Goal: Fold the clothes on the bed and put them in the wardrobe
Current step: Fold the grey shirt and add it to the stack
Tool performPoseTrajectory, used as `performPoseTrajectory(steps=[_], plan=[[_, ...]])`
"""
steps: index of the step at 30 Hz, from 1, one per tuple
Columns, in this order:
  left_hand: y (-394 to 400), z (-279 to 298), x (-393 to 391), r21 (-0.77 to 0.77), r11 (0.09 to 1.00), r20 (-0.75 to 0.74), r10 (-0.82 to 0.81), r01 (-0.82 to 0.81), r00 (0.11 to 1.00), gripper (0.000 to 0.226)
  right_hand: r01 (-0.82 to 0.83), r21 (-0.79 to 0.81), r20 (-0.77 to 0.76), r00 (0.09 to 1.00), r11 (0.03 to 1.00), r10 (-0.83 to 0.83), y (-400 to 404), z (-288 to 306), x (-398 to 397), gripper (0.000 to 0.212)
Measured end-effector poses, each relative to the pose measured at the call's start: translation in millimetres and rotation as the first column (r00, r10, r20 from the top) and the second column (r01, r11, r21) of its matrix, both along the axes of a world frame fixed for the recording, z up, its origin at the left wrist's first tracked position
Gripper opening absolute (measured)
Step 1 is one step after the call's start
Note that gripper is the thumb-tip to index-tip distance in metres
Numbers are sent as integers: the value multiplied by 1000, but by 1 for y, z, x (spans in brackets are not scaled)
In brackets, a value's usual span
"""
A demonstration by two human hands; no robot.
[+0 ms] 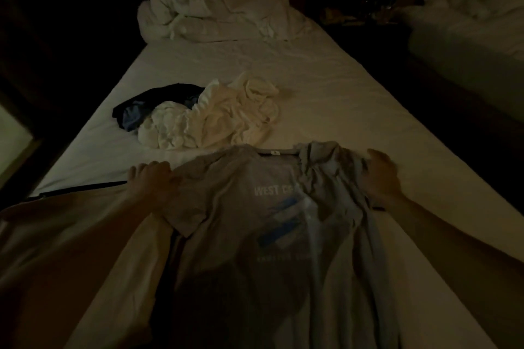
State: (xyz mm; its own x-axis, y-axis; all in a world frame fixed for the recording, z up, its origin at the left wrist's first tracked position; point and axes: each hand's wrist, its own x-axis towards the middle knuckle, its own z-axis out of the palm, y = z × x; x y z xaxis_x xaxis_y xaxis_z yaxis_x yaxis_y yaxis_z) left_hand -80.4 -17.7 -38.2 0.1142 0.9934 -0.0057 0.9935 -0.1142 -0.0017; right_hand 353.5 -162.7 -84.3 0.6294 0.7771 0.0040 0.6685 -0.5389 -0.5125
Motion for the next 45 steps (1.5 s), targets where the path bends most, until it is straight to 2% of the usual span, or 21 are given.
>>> performPoseTrajectory(steps=[2, 5, 7, 9, 10, 12, 14, 16, 17, 18, 19, 20, 22, 24, 26, 28, 31, 34, 37, 41, 45], plan=[[-9, 13, 12, 83, 997, 340, -33, 5, 940, 20, 171, -155, -101, 977, 973, -188, -5, -2, 14, 60], [-7, 32, 51, 61, 998, 539, -62, 34, 840, 12, 316, -109, -345, 877, 942, -334, -9, -3, 21, 63], [1, 39, 83, -77, 997, 688, 52, 2, 724, 23, 368, -76, -404, 838, 927, -366, -10, -6, 24, 59], [3, 43, 113, -373, 926, 818, 295, 64, 494, 35, 412, -70, -452, 799, 909, -397, -11, -9, 30, 61], [0, 46, 127, -480, 861, 856, 416, 170, 307, 36, 422, -66, -444, 799, 904, -406, -10, -10, 32, 61], [-5, 45, 151, -511, 799, 824, 560, 317, -83, 34, 392, -62, -363, 848, 918, -387, -10, -7, 38, 56], [-3, 33, 169, -493, 840, 807, 539, 228, -241, 32, 307, 15, -317, 904, 951, -287, -11, -2, 44, 48], [-5, 11, 176, -415, 900, 886, 433, 137, -163, 30, 245, 107, -327, 924, 964, -199, -15, 6, 48, 41], [-8, -3, 171, -326, 936, 945, 328, 135, 2, 33, 226, 136, -323, 930, 964, -173, -17, 10, 50, 37], [-11, -19, 163, -190, 959, 960, 138, 209, 242, 36, 209, 153, -316, 936, 966, -152, -20, 14, 51, 32], [-15, -32, 152, -23, 925, 834, -191, 379, 517, 40, 195, 168, -312, 940, 966, -135, -21, 18, 51, 26], [-19, -45, 140, 67, 789, 551, -539, 611, 637, 48, 188, 186, -300, 945, 964, -127, -21, 23, 50, 22], [-21, -68, 123, 58, 507, 94, -860, 860, 501, 64, 211, 238, -238, 959, 948, -154, -18, 32, 43, 19], [-23, -76, 114, 96, 558, -36, -825, 824, 563, 69, 190, 294, -128, 979, 937, -158, -9, 41, 28, 14], [-22, -77, 118, 140, 711, -21, -694, 689, 720, 74, 128, 327, -80, 991, 936, -107, 5, 50, 3, 9], [-21, -77, 127, 46, 855, 29, -518, 516, 855, 78, 55, 287, -62, 997, 956, -39, 24, 54, -27, 12], [-12, -83, 136, -16, 941, 49, -337, 338, 940, 78, -135, 168, -110, 982, 977, 155, 52, 47, -85, 22], [-18, -83, 131, 51, 933, 34, -358, 356, 933, 73, -360, 94, -426, 828, 928, 365, 54, 32, -140, 32], [-32, -70, 118, 49, 939, 84, -345, 342, 935, 65, -355, 158, -501, 775, 921, 385, 26, 17, -154, 32], [-69, -57, 88, -160, 940, 206, -265, 300, 942, 72, -338, 61, -290, 895, 939, 341, -33, -2, -139, 28], [-134, -64, 55, -334, 846, 170, -381, 416, 909, 73, -512, 32, -129, 849, 858, 512, -104, -2, -145, 44]])
